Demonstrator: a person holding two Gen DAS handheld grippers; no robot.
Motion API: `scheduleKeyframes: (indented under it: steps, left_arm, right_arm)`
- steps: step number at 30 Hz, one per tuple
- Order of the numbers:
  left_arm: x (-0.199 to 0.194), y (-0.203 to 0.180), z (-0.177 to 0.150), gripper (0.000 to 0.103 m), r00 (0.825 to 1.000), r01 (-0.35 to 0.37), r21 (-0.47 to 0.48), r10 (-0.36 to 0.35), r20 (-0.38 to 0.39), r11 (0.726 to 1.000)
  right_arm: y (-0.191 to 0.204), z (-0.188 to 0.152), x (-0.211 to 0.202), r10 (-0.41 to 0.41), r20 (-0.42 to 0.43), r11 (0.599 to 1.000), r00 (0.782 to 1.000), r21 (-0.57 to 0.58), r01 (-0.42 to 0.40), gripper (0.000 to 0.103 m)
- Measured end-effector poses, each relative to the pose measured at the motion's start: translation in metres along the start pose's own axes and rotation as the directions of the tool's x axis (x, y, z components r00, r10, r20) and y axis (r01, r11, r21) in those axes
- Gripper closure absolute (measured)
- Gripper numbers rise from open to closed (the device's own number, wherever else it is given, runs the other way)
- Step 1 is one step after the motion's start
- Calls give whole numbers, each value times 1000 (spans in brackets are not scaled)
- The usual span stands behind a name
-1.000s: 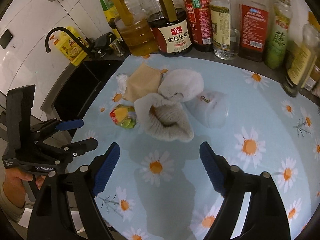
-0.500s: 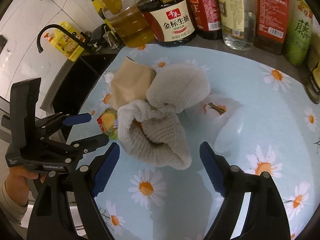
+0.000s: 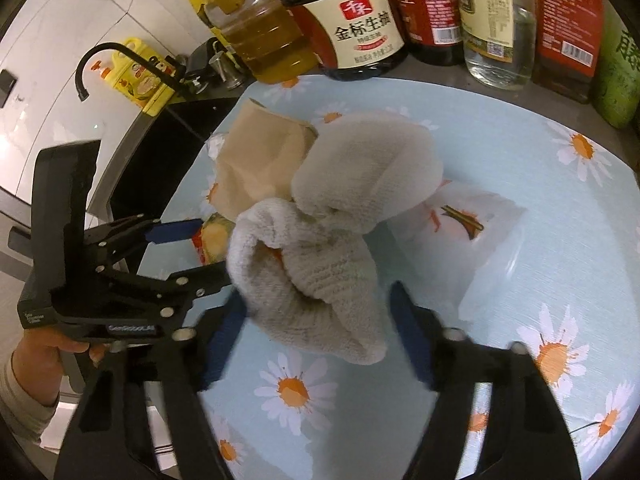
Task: Collect trash
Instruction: 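Grasp the grey knit towel with the right tool while the left tool grasps the yellow-red snack wrapper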
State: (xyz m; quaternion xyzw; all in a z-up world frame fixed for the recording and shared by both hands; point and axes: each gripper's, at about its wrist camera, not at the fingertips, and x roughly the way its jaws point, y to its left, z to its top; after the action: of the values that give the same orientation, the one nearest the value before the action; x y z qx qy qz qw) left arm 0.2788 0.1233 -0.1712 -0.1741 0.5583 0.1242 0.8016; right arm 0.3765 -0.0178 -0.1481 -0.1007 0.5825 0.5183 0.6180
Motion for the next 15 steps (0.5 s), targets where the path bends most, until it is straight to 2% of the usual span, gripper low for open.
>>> scheduleKeyframes:
  steps: [8,15]
  left_arm:
    - [-2,-2,-1,33,1000,-3,23,3,10,1000]
    - [-8,-4,-5,34,1000,6,21,-6,15,1000]
  right_arm:
    - [6,-5,-5,-18,28,1000,999,-23,18,66]
    - [11,-9,-10,-24,48,999,999,-31,26,71]
